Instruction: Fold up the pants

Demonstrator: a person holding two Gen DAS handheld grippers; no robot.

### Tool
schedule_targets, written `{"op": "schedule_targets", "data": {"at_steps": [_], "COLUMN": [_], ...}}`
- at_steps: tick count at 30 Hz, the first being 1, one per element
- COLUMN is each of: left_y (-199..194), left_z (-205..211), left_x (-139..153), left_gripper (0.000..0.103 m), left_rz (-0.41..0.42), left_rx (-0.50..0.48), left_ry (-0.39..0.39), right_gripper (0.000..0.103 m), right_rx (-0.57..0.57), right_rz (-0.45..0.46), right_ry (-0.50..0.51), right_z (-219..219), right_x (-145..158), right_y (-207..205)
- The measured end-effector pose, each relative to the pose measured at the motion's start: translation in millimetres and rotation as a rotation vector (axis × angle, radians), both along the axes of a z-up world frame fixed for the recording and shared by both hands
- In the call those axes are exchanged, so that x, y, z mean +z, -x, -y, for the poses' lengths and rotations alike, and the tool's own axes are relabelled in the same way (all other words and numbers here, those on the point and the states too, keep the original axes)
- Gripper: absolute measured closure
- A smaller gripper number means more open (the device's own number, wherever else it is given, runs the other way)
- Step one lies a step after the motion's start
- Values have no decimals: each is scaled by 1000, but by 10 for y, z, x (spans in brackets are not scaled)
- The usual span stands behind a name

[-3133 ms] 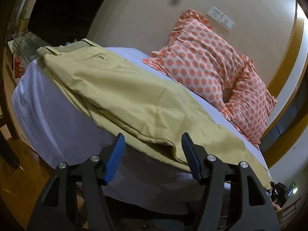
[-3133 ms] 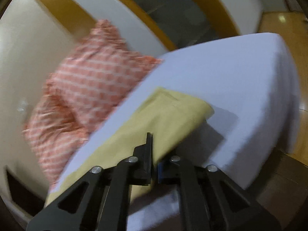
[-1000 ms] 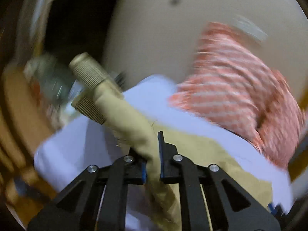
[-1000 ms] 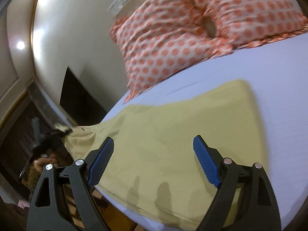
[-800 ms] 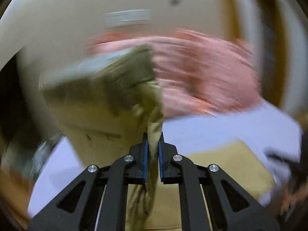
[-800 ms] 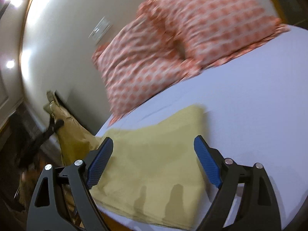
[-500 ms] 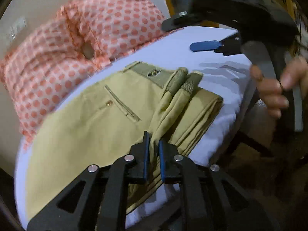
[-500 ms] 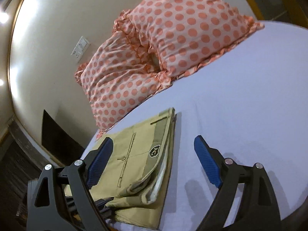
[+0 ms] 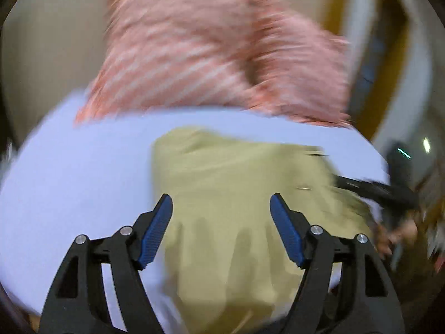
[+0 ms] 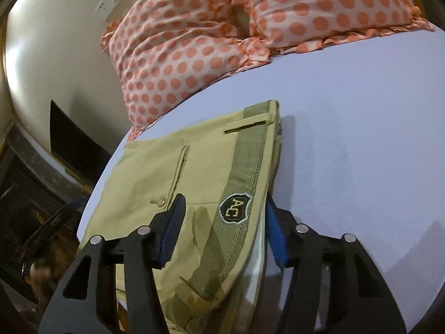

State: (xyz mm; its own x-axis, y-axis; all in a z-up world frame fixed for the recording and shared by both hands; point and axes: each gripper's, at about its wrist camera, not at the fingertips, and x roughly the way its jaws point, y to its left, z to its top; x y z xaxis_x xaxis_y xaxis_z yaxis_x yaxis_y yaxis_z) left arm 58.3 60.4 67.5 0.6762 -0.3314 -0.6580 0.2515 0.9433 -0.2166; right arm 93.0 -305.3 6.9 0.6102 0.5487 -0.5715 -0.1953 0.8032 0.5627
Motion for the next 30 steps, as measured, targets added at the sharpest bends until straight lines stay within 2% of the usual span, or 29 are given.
{"op": "schedule_targets", "data": {"at_steps": [1, 4, 6, 7, 8, 9, 10, 11, 13, 15, 18, 20, 23, 25, 26, 28, 29, 30], "left_y": [-178, -465, -572, -624, -691, -706, -714, -708, -730, -831, -915, -1052, -1353, -1586, -1662, -1773, -1738, -1670], "left_z": [-86, -131, -109, -97, -102, -109, -134, -174, -257, -246, -104, 8, 141, 301, 354, 426, 395, 354], "left_x": [-110, -359, -405, -404, -403, -400, -416, -437, -456, -432, -309, -181, -23, -30, -73, -189, -197, -180], "left_gripper": [31, 31, 28, 28, 28, 32, 38, 44, 82, 89, 92, 92, 94, 94, 94, 87, 85, 84], "left_rz": [-77, -226, -260, -276, -290, -304, -312, -323, -354, -370, -330, -272, -165, -97, -96, -128, -132, -121], "left_rx": [11, -31, -46, -68, -72, -90, -99, -104, -103, -108, -114, -111, -51, 33, 64, 125, 133, 148], "left_ry": [23, 74, 92, 104, 107, 114, 118, 126, 170, 196, 123, 84, 59, -65, -119, -229, -225, -225], "right_gripper": [48, 50, 50, 53, 57, 67, 75, 78, 84, 86, 87, 88, 88, 88, 85, 64, 64, 58], "right_rx": [-9, -20, 3, 46, 106, 154, 180, 188, 195, 198, 188, 163, 58, -28, -80, -157, -168, -205], "right_rz": [-5, -18, -25, -40, -73, -111, -136, -149, -172, -161, -104, -55, 12, 8, -27, -140, -150, -125], "right_ry": [-4, -43, -46, -68, -130, -199, -242, -262, -329, -344, -307, -286, -252, -199, -120, 27, 27, 32], "right_z": [-17, -4, -44, -68, -61, -40, -15, 2, 49, 63, 67, 122, 267, 349, 370, 405, 462, 554], "right_x": [-3, -9, -3, -5, -37, -87, -128, -154, -197, -146, 83, 246, 426, 389, 308, 129, 101, 144], "right_y": [-2, -54, -93, -115, -146, -191, -224, -249, -303, -327, -424, -532, -774, -922, -1021, -1112, -1086, -991]}}
